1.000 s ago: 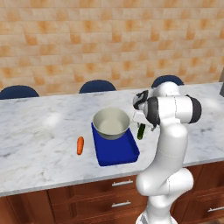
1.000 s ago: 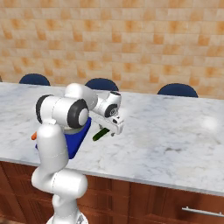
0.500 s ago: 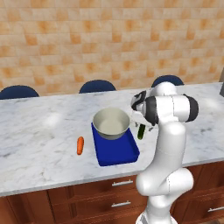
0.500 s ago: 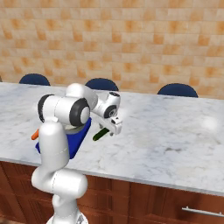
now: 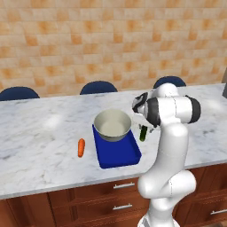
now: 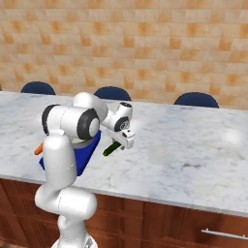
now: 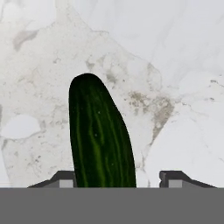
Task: Place the two vegetables and bowl onto the tray for setting up a vegetable dip station.
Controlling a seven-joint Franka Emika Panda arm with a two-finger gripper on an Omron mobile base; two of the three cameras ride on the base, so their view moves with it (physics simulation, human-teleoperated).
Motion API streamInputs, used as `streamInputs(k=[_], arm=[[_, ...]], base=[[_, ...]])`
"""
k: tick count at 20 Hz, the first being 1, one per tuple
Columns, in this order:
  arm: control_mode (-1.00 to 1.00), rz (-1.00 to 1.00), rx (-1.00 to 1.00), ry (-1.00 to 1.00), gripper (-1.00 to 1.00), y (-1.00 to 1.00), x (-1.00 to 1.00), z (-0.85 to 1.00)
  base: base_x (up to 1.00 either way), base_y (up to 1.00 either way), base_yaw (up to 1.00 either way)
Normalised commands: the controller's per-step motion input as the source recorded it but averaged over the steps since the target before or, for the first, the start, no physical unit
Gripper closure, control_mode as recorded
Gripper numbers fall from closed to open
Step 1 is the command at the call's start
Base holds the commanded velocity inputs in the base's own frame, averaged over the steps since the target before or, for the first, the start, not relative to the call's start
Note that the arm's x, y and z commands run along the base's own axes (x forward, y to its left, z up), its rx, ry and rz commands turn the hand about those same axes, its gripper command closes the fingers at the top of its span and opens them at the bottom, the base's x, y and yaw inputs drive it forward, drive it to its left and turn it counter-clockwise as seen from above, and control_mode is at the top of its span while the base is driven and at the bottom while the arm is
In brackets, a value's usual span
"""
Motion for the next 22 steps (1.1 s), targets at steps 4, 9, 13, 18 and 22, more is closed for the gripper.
streamInputs(k=[4,9,13,18,22], arm=[[-1.0,-0.01,0.0,0.0,1.0,0.0,-0.04,-0.01],[-1.0,-0.18,0.01,-0.01,1.0,-0.02,-0.55,0.04],[-1.0,-0.31,0.11,0.02,1.0,-0.08,-0.47,0.15],[-1.0,-0.34,0.1,0.0,1.0,0.0,-0.46,0.26],[-1.0,-0.35,0.03,0.0,1.0,0.05,-0.27,0.28]], base=[[0.0,0.0,0.0],[0.0,0.0,0.0],[0.0,0.0,0.0],[0.0,0.0,0.0],[0.0,0.0,0.0]])
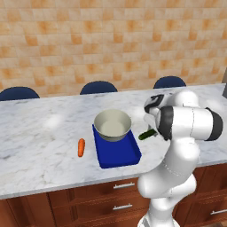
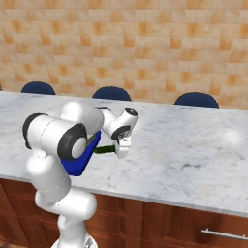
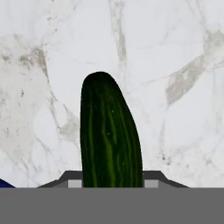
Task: Place the two vegetables and bowl onto the tray for setting up a vegetable dip station.
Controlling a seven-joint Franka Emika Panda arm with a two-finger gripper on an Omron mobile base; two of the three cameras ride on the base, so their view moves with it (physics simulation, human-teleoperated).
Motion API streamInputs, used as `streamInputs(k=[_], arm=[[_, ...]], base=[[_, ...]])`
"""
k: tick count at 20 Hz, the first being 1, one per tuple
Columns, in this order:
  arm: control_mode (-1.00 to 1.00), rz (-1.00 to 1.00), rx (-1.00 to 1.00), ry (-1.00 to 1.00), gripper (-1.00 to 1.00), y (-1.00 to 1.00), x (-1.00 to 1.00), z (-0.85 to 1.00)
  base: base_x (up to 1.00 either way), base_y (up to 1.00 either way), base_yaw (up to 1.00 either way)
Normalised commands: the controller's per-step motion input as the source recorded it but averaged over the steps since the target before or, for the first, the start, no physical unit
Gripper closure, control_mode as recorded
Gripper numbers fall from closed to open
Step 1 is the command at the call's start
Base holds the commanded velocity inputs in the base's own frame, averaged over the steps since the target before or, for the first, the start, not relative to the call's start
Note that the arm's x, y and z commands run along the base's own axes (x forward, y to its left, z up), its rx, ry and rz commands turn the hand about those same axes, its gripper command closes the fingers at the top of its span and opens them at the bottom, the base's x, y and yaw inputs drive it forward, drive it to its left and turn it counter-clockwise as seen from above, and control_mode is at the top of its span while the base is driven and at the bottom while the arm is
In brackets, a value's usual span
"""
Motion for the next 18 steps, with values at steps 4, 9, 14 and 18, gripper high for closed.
streamInputs(k=[4,9,14,18], arm=[[-1.0,-0.33,0.01,0.03,1.0,0.04,-0.3,0.26],[-1.0,-0.26,-0.03,0.07,1.0,0.17,-0.3,0.11],[-1.0,-0.17,-0.12,0.03,1.0,0.5,-0.13,0.22],[-1.0,-0.12,-0.13,0.05,1.0,0.61,-0.14,0.1]], base=[[0.0,0.0,0.0],[0.0,0.0,0.0],[0.0,0.0,0.0],[0.0,0.0,0.0]])
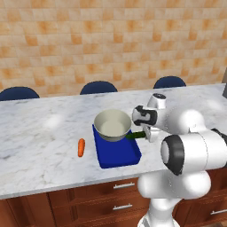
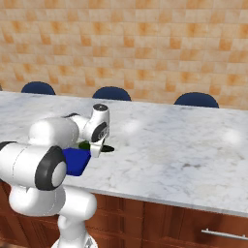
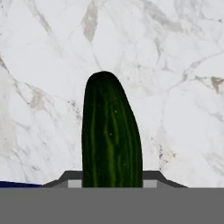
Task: Place the two vegetables and bowl onto the tray for setting up a vegetable dip station.
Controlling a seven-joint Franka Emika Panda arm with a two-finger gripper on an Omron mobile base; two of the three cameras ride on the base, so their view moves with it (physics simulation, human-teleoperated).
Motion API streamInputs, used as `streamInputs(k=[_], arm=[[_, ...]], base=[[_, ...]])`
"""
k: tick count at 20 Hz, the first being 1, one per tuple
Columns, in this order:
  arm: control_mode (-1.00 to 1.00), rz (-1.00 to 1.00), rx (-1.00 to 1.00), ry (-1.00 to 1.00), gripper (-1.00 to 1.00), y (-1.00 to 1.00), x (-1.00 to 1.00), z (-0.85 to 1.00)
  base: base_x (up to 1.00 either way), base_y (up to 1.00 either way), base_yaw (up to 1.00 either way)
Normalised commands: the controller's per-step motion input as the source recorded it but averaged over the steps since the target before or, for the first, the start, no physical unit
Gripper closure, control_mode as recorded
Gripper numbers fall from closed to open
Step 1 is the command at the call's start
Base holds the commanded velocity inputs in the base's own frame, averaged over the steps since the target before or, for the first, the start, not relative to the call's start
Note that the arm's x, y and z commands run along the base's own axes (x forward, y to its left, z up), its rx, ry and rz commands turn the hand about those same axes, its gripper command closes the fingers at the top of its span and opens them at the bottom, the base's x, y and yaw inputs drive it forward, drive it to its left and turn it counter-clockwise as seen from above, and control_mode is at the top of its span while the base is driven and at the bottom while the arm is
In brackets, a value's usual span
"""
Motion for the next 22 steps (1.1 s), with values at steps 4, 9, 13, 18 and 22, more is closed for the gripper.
streamInputs(k=[4,9,13,18,22], arm=[[-1.0,-0.12,-0.11,0.09,1.0,0.74,-0.07,-0.1],[-1.0,-0.16,-0.07,0.04,1.0,0.72,0.0,-0.11],[-1.0,-0.15,-0.03,0.01,1.0,0.26,0.06,-0.04],[-1.0,-0.13,0.0,0.0,1.0,0.0,-0.06,-0.14],[-1.0,-0.11,0.01,-0.07,1.0,0.0,-0.29,-0.07]], base=[[0.0,0.0,0.0],[0.0,0.0,0.0],[0.0,0.0,0.0],[0.0,0.0,0.0],[0.0,0.0,0.0]])
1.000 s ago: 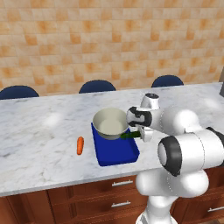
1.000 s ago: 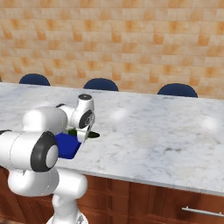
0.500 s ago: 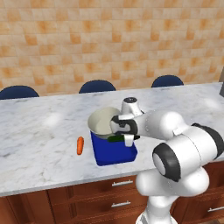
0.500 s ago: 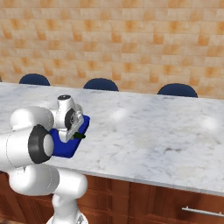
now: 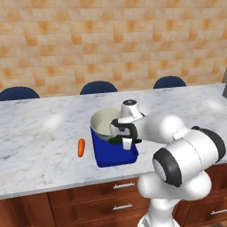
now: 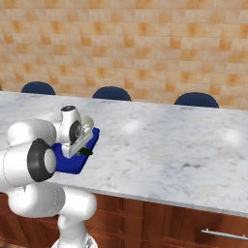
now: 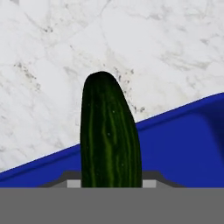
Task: Place the two vegetables and bowl onto the tray for setting up a vegetable dip station.
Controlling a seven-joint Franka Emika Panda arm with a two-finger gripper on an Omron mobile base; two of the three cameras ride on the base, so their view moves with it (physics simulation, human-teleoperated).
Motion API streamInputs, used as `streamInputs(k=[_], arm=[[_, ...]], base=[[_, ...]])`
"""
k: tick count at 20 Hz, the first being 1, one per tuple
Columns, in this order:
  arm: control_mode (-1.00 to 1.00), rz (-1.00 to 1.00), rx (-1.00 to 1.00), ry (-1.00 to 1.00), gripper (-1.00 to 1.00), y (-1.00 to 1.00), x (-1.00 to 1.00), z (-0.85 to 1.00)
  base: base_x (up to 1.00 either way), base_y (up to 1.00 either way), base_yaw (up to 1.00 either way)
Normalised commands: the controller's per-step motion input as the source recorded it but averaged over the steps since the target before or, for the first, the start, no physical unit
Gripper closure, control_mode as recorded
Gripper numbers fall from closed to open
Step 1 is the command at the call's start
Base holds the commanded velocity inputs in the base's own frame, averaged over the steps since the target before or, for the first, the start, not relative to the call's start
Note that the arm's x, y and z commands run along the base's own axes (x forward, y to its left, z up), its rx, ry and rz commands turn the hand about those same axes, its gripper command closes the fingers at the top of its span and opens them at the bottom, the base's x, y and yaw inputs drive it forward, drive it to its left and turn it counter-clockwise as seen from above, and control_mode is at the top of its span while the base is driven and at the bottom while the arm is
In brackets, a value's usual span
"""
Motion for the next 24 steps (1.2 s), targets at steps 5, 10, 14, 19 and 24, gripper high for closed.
streamInputs(k=[5,10,14,19,24], arm=[[-1.0,-0.05,0.01,-0.09,1.0,0.0,-0.39,-0.03],[-1.0,0.01,0.0,-0.04,1.0,0.03,-0.29,0.02],[-1.0,0.17,0.0,-0.1,1.0,0.2,0.0,0.08],[-1.0,0.17,0.0,-0.08,1.0,0.13,0.01,0.14],[-1.0,0.18,0.0,-0.02,1.0,0.25,0.12,0.12]], base=[[0.0,0.0,0.0],[0.0,0.0,0.0],[0.0,0.0,0.0],[0.0,0.0,0.0],[0.0,0.0,0.0]])
